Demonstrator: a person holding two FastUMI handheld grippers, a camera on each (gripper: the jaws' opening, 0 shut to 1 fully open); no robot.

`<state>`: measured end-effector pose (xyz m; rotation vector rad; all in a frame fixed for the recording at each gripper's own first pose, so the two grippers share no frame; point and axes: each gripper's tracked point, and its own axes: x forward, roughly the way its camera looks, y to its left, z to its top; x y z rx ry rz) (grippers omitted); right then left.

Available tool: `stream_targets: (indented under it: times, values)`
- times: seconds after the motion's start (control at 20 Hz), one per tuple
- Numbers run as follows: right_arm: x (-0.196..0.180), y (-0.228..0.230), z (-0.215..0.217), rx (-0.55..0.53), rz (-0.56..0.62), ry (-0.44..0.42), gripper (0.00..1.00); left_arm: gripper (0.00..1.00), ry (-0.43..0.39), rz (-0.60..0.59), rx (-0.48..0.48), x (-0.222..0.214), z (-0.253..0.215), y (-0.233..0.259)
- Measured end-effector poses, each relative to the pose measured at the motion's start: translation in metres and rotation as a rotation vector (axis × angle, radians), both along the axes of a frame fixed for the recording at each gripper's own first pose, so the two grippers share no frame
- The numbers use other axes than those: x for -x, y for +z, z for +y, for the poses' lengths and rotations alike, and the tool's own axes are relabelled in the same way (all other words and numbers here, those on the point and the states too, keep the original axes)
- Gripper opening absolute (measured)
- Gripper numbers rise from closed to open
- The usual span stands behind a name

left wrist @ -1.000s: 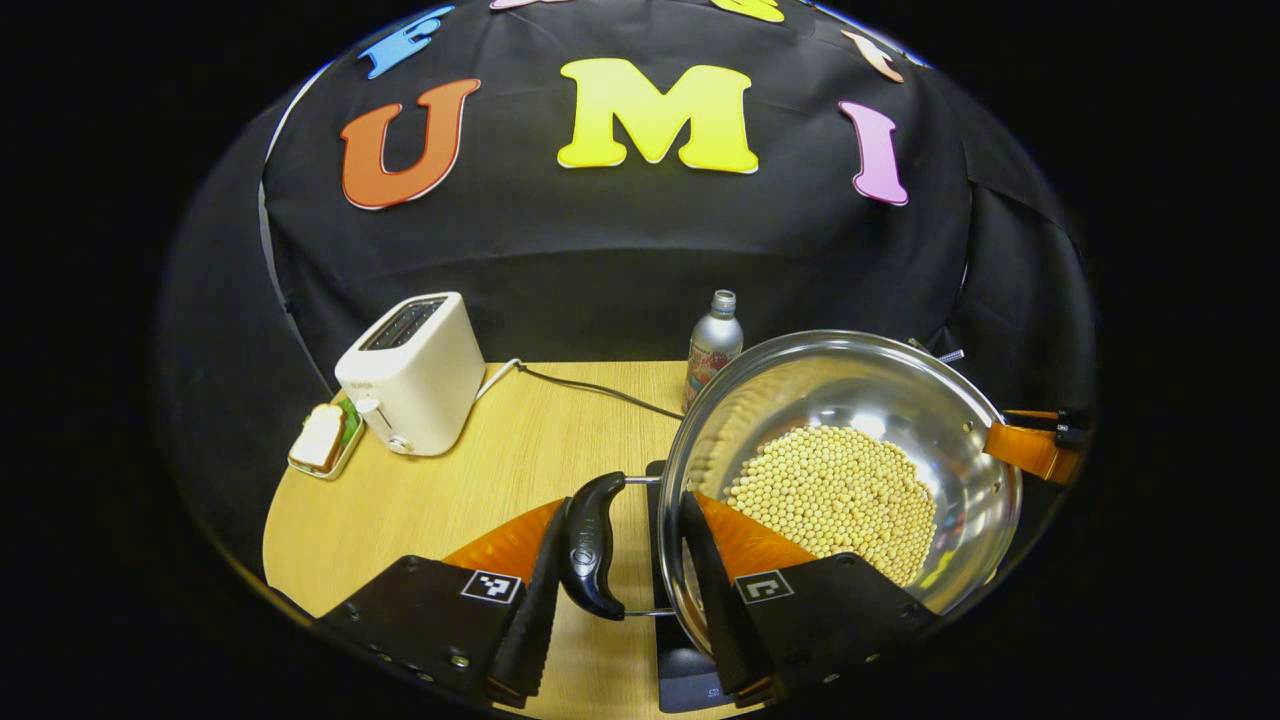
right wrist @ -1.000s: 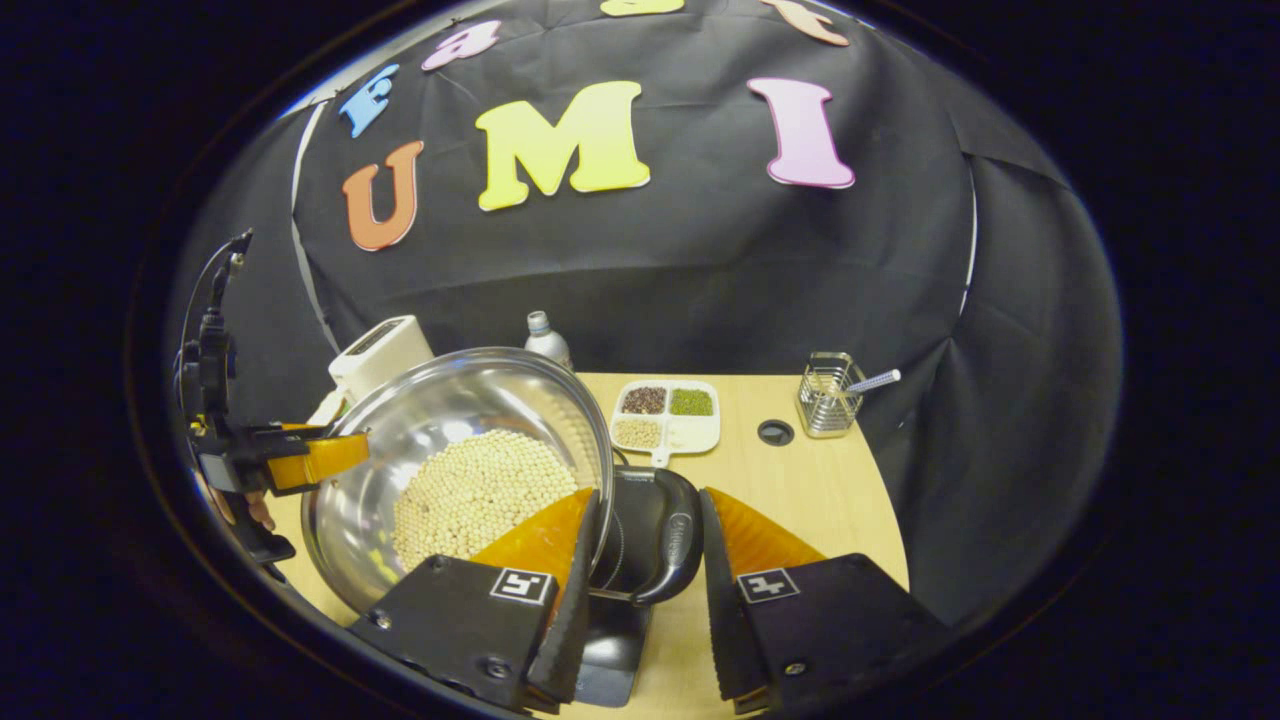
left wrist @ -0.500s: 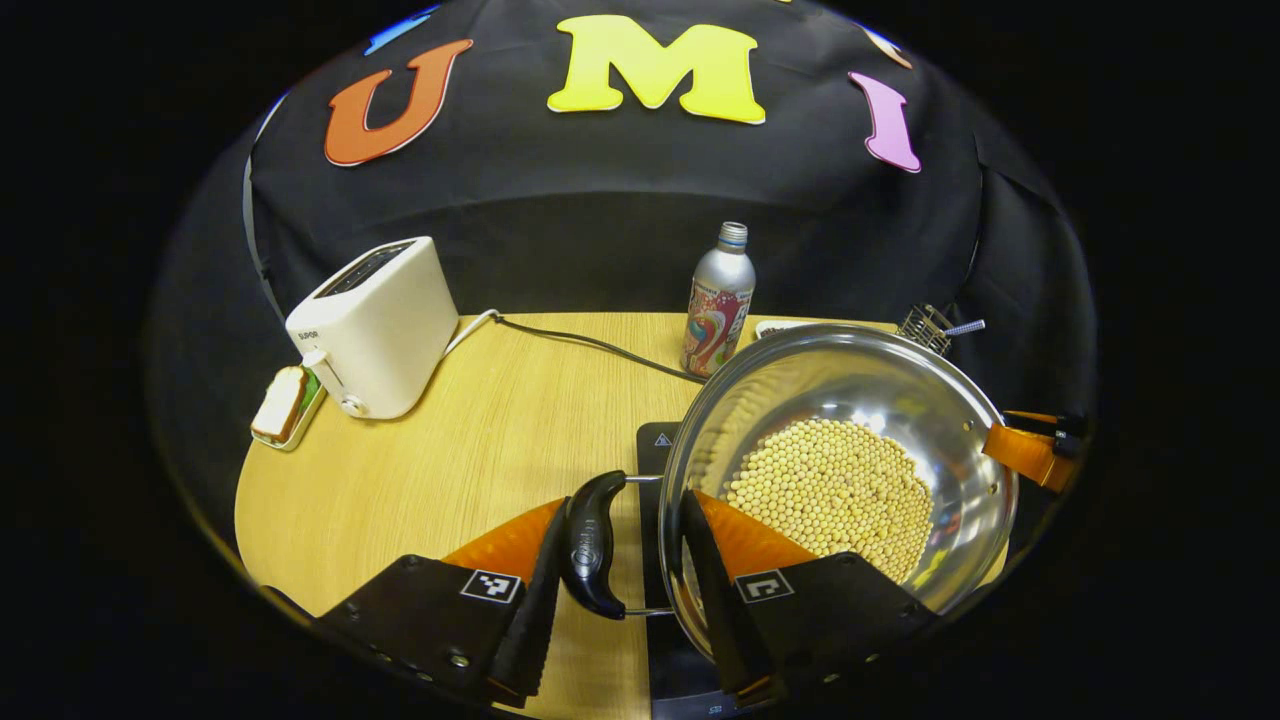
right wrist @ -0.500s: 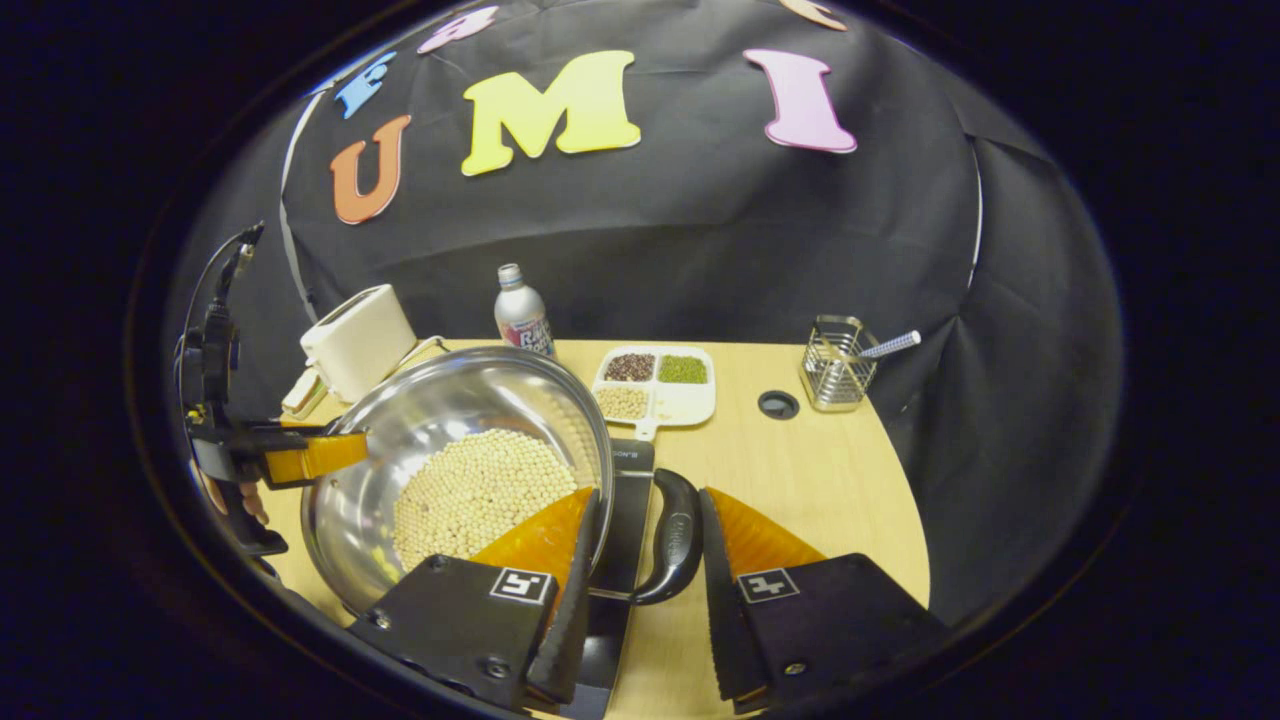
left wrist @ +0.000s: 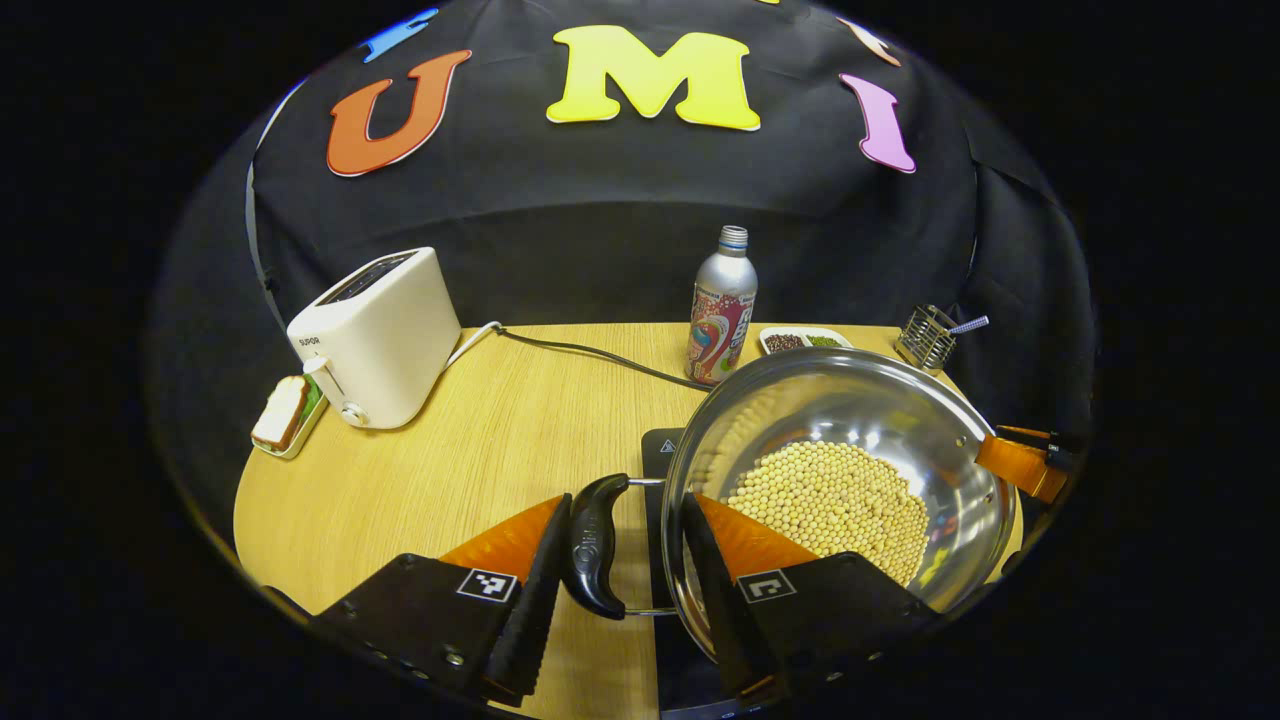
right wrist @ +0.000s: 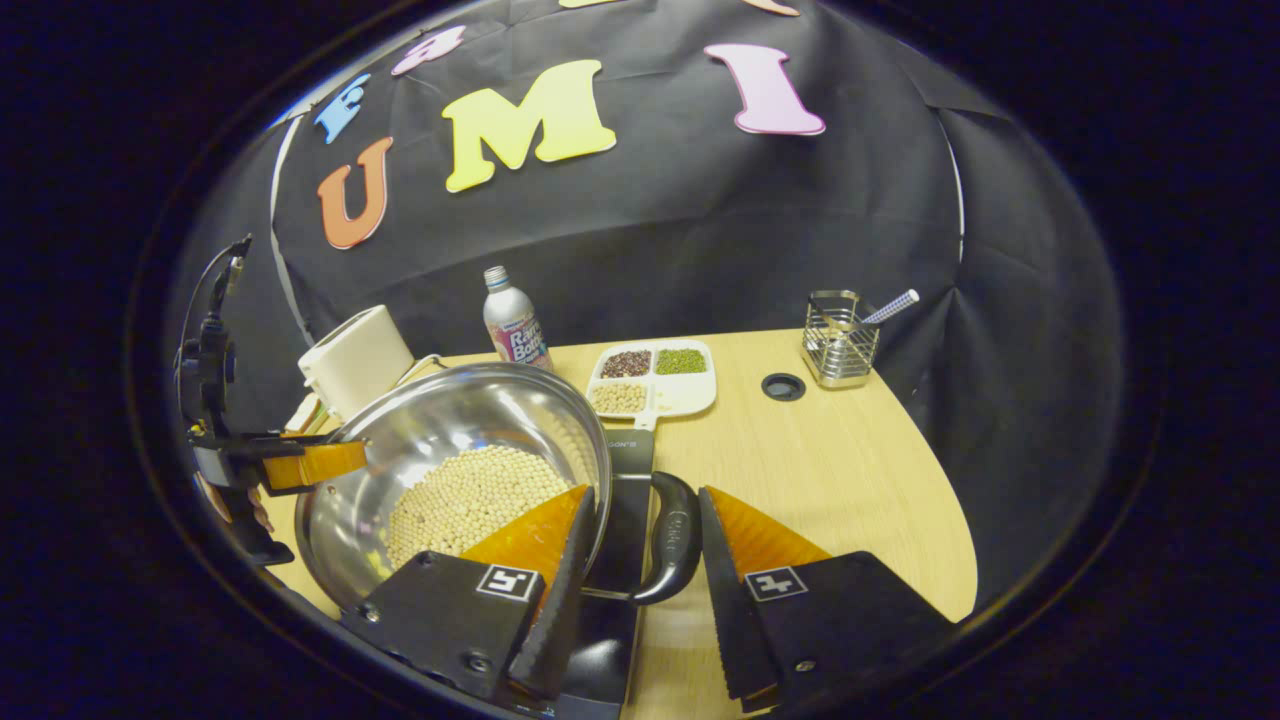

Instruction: First push the handle of the pot to place it horizontally, then grasp the pot with both hands and set it on the induction cooktop.

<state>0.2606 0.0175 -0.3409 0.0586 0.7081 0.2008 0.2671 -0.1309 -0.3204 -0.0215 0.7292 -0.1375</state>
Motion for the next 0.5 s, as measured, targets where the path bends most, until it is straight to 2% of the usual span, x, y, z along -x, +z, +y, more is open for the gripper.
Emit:
stream_targets:
  times: [0.05, 0.1, 0.2, 0.25, 0.3, 0.35, 0.5]
  values:
    - [0.000, 0.001, -0.001, 0.021, -0.019, -0.004, 0.64, 0.66, 0.005, -0.004, 0.005, 0.000, 0.000, 0.001]
    - [-0.001, 0.003, -0.003, 0.050, -0.039, 0.005, 0.66, 0.66, 0.016, -0.013, 0.005, 0.000, 0.003, 0.003]
    - [0.000, 0.007, -0.005, 0.114, -0.087, 0.005, 0.66, 0.75, 0.046, -0.032, -0.003, 0.000, 0.012, 0.005]
    - [0.002, 0.008, -0.005, 0.139, -0.108, 0.004, 0.74, 0.87, 0.060, -0.042, 0.001, 0.001, 0.014, 0.007]
    - [0.004, 0.009, -0.004, 0.154, -0.124, 0.000, 0.72, 0.91, 0.071, -0.052, 0.008, 0.002, 0.017, 0.009]
    - [0.007, 0.009, -0.002, 0.153, -0.129, -0.003, 0.77, 0.97, 0.078, -0.069, 0.016, 0.004, 0.018, 0.013]
    - [0.019, 0.015, 0.004, 0.114, -0.143, -0.020, 0.79, 0.99, 0.089, -0.121, 0.027, 0.016, 0.023, 0.027]
